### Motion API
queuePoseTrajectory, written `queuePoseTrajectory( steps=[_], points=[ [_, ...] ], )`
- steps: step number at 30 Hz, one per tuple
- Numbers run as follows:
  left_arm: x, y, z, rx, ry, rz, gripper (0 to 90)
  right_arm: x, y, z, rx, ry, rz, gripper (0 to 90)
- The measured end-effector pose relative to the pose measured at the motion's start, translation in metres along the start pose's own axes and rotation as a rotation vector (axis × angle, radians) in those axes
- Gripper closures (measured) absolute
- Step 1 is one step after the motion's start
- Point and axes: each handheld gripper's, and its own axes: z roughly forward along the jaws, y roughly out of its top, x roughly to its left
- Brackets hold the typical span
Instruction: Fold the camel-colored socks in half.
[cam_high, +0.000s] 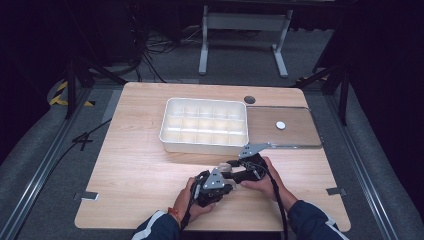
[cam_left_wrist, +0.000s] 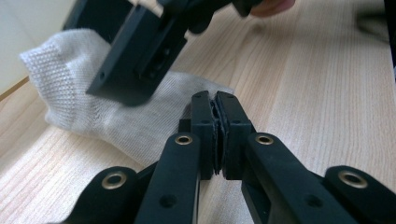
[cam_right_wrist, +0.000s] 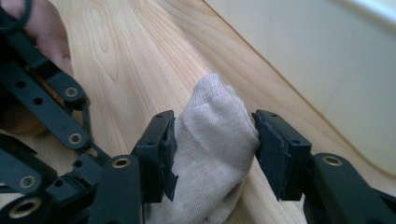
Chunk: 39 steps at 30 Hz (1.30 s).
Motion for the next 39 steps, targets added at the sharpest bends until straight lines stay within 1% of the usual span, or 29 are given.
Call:
queuePoseTrajectory(
  steps=[1,2,5,7,8,10,11,12,13,14,15,16,17,19,20,22,23,24,25,27,28,30,33,34,35,36,37,38,39],
  points=[
    [0.000,0.000,0.000,0.000,0.000,0.000,86.7,-0.002,-0.001,0.002,0.005,0.012,0.017,49.9],
    [0.001,0.000,0.000,0.004,0.002,0.001,86.7,-0.002,-0.001,0.002,0.005,0.012,0.017,49.9],
    [0.000,0.000,-0.001,0.001,0.014,0.003,86.7,-0.007,-0.003,0.009,0.018,0.049,0.037,50.7],
    [0.001,0.000,-0.001,0.000,0.009,0.004,86.7,-0.010,-0.002,0.012,0.036,0.073,0.047,51.6],
    [0.001,-0.001,-0.001,-0.007,0.011,-0.003,86.7,-0.012,-0.002,0.014,0.045,0.094,0.070,52.4],
    [0.001,-0.001,-0.001,-0.004,0.014,-0.002,86.7,-0.012,-0.002,0.014,0.046,0.100,0.078,52.8],
    [0.002,-0.001,-0.003,-0.001,0.006,-0.002,86.6,-0.012,-0.002,0.014,0.046,0.101,0.091,55.1],
    [0.002,-0.001,-0.003,-0.001,0.006,-0.002,86.5,-0.012,-0.002,0.014,0.046,0.101,0.091,55.1],
    [0.002,-0.002,-0.005,-0.012,0.006,-0.011,86.1,-0.012,-0.002,0.013,0.047,0.102,0.090,60.7],
    [0.002,-0.003,-0.007,-0.012,0.005,-0.011,84.9,-0.010,-0.003,0.013,0.041,0.103,0.081,63.6],
    [0.002,-0.003,-0.007,-0.012,0.005,-0.011,82.0,-0.010,-0.003,0.013,0.041,0.103,0.081,63.6],
    [0.002,-0.003,-0.010,-0.015,0.007,-0.015,77.8,-0.010,-0.004,0.013,0.025,0.115,0.081,68.4],
    [0.003,-0.003,-0.014,-0.003,0.014,-0.013,77.8,-0.010,-0.004,0.013,0.025,0.115,0.081,68.4],
    [0.004,-0.003,-0.026,0.006,0.042,0.009,71.8,-0.011,-0.005,0.012,0.016,0.131,0.095,70.7],
    [0.005,-0.003,-0.033,0.005,0.049,-0.003,69.1,-0.011,-0.005,0.012,0.018,0.131,0.097,71.2],
    [0.010,-0.005,-0.046,-0.004,0.069,-0.013,62.6,-0.009,-0.004,0.011,0.023,0.118,0.081,71.6],
    [0.013,-0.007,-0.051,-0.013,0.078,-0.029,61.4,-0.009,-0.004,0.010,0.029,0.109,0.073,71.3],
    [0.017,-0.010,-0.055,-0.020,0.083,-0.054,59.9,-0.008,-0.003,0.009,0.036,0.101,0.071,69.2],
    [0.021,-0.013,-0.056,-0.032,0.076,-0.088,59.2,-0.008,-0.003,0.009,0.042,0.097,0.077,64.6],
    [0.023,-0.014,-0.052,-0.040,0.077,-0.096,59.5,-0.009,-0.002,0.010,0.055,0.081,0.093,53.3],
    [0.021,-0.014,-0.050,-0.038,0.066,-0.092,60.1,-0.010,-0.002,0.010,0.067,0.080,0.099,50.4],
    [0.016,-0.011,-0.040,-0.011,0.071,-0.054,61.5,-0.008,-0.002,0.010,0.079,0.102,0.092,48.4],
    [0.012,-0.013,-0.026,0.035,0.088,-0.038,64.3,-0.005,-0.002,0.010,0.103,0.122,0.074,48.4],
    [0.012,-0.015,-0.022,0.049,0.089,-0.048,64.4,-0.004,-0.002,0.010,0.108,0.124,0.074,48.8],
    [0.013,-0.015,-0.019,0.066,0.090,-0.044,64.2,-0.004,-0.002,0.010,0.114,0.122,0.072,49.3],
    [0.012,-0.014,-0.020,0.061,0.091,-0.035,63.5,-0.003,-0.001,0.010,0.120,0.122,0.068,49.9],
    [0.012,-0.015,-0.020,0.063,0.088,-0.042,63.8,-0.002,-0.001,0.009,0.131,0.124,0.065,51.1],
    [0.014,-0.015,-0.021,0.073,0.081,-0.045,62.9,-0.002,-0.001,0.009,0.138,0.129,0.066,52.1],
    [0.015,-0.016,-0.022,0.084,0.086,-0.043,60.8,-0.002,0.000,0.010,0.142,0.136,0.065,54.6]
  ],
)
